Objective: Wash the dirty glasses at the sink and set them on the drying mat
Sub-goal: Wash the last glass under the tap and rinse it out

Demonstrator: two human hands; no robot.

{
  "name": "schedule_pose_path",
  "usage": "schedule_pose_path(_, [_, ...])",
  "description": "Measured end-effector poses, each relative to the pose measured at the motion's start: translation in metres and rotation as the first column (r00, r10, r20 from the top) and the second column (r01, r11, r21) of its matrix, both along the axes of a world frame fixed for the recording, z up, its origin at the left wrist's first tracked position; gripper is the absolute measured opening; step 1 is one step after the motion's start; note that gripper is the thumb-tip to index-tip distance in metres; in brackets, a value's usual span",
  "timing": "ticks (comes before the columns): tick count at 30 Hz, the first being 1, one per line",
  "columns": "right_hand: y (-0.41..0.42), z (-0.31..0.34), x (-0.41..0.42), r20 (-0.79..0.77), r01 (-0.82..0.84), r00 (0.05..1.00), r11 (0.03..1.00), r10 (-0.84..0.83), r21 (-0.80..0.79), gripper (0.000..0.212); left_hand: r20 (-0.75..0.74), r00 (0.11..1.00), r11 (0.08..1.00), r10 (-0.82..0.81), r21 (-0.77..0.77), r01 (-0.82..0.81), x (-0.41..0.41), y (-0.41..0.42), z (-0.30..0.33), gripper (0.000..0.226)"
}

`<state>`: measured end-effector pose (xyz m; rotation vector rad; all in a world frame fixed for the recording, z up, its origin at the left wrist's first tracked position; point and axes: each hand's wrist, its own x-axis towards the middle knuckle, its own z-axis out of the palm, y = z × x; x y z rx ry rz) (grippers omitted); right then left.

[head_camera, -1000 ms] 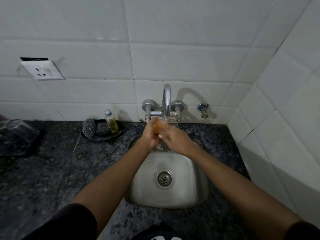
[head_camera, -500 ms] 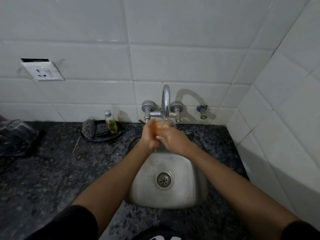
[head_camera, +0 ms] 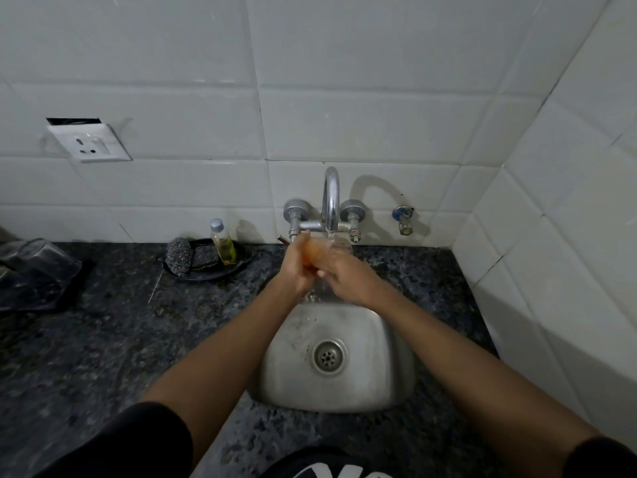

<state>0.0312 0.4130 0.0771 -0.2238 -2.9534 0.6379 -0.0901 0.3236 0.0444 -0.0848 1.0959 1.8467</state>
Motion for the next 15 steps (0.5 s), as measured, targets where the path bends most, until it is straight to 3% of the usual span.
schedule_pose_path(2, [-0.009,0.004,-0.005,-0.021,-0.019,1.0,0.988,0.016,-0.151,0.037,0.003,1.0,0.999,0.011,0.033,-0.011,0.004,0.001,0.001,0.051])
schedule_pose_path(3, [-0.011,0.006,-0.006,-0.013,-0.012,1.0,0.992,0.01,-0.127,0.037,0.021,1.0,0.999,-0.006,0.043,0.005,0.005,0.001,0.0,0.053])
schedule_pose_path(7, [0.004,-0.003,-0.002,0.039,-0.028,0.999,0.974,0.02,0.224,0.033,0.085,0.989,0.992,-0.119,-0.025,0.122,0.002,0.0,0.007,0.057])
schedule_pose_path(8, [0.005,-0.008,-0.001,0.032,-0.029,0.999,0.981,0.023,0.191,0.034,0.077,0.992,0.994,-0.097,-0.043,0.1,0.001,0.001,0.006,0.055])
schedule_pose_path(12, [-0.015,0.0,-0.005,-0.031,0.04,0.998,0.977,-0.048,-0.211,0.036,0.023,1.0,0.999,-0.013,0.045,0.012,0.006,0.003,0.0,0.056])
schedule_pose_path(15, [-0.009,0.002,-0.006,0.003,0.053,0.999,0.999,-0.053,0.014,0.033,0.083,0.993,0.994,-0.084,0.071,0.078,0.007,0.0,0.0,0.066])
